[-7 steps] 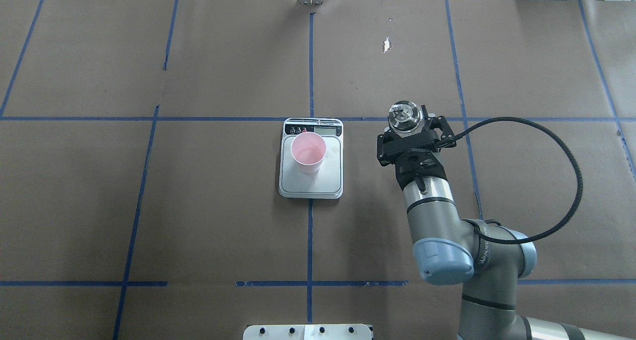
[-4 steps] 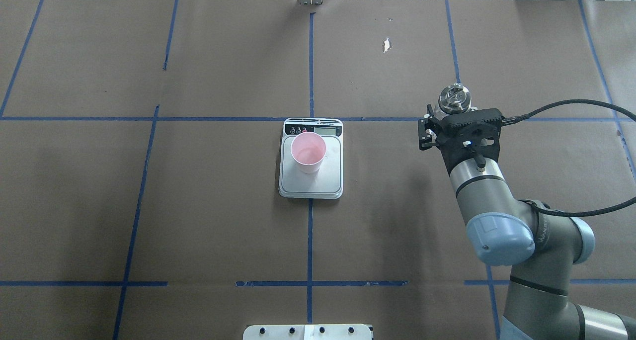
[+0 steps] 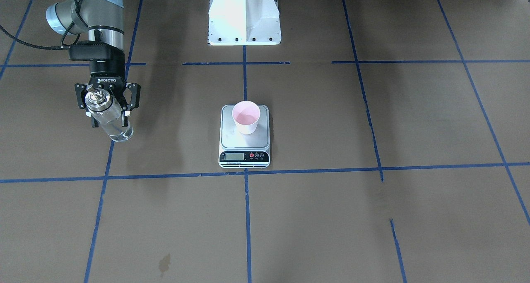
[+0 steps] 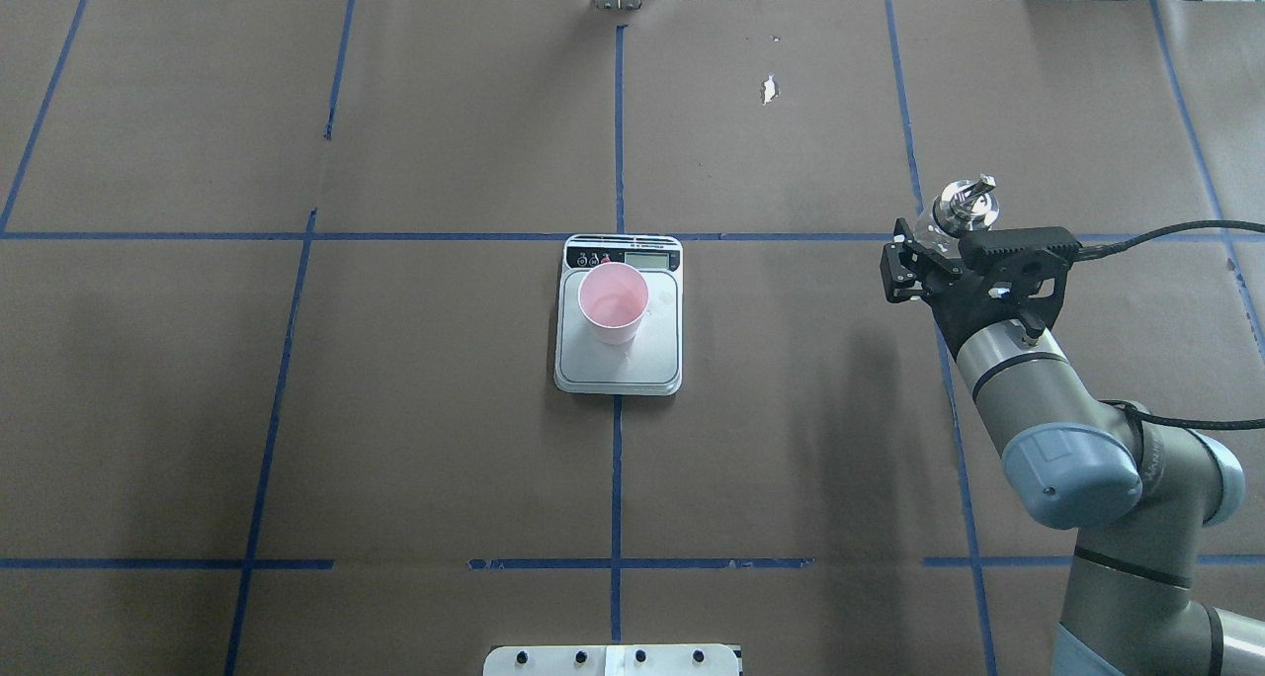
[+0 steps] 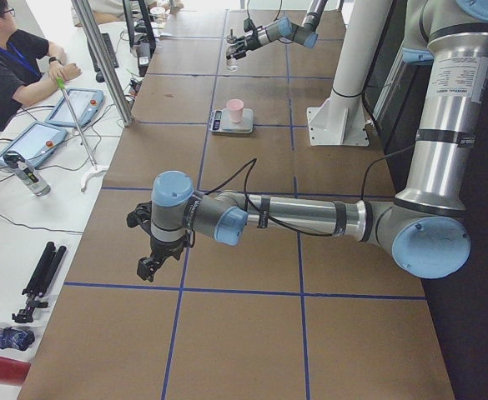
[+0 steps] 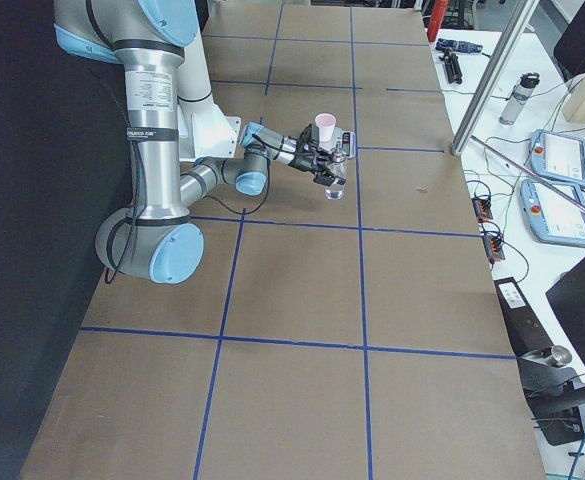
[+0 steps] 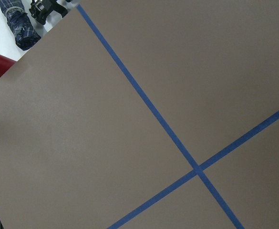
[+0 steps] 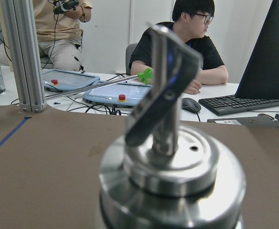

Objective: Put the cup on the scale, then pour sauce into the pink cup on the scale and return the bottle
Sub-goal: 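Lower the bottle onto the table with the right gripper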

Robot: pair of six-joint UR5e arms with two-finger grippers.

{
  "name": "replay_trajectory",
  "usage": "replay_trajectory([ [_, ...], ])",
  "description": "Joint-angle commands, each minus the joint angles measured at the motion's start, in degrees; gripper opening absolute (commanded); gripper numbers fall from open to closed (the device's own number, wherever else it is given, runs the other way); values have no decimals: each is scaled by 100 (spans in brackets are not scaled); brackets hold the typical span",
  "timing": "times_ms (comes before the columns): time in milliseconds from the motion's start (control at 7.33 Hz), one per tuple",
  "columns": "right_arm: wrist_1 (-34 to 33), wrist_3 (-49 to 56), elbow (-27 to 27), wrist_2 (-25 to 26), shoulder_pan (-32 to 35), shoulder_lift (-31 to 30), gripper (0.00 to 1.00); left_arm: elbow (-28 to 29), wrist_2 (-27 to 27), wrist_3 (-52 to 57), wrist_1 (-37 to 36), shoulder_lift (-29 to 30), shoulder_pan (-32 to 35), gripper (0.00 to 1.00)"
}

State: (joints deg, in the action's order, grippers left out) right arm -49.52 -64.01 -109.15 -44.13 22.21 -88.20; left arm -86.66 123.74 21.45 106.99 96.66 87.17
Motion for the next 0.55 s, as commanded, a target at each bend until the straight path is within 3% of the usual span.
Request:
replay_trajectory([
  [0, 39, -15, 209, -191, 11, -39, 0, 8, 1, -1, -3, 2, -7, 100],
  [409, 39, -119, 263, -770, 142, -171, 0, 0, -7, -1, -3, 37, -7, 100],
])
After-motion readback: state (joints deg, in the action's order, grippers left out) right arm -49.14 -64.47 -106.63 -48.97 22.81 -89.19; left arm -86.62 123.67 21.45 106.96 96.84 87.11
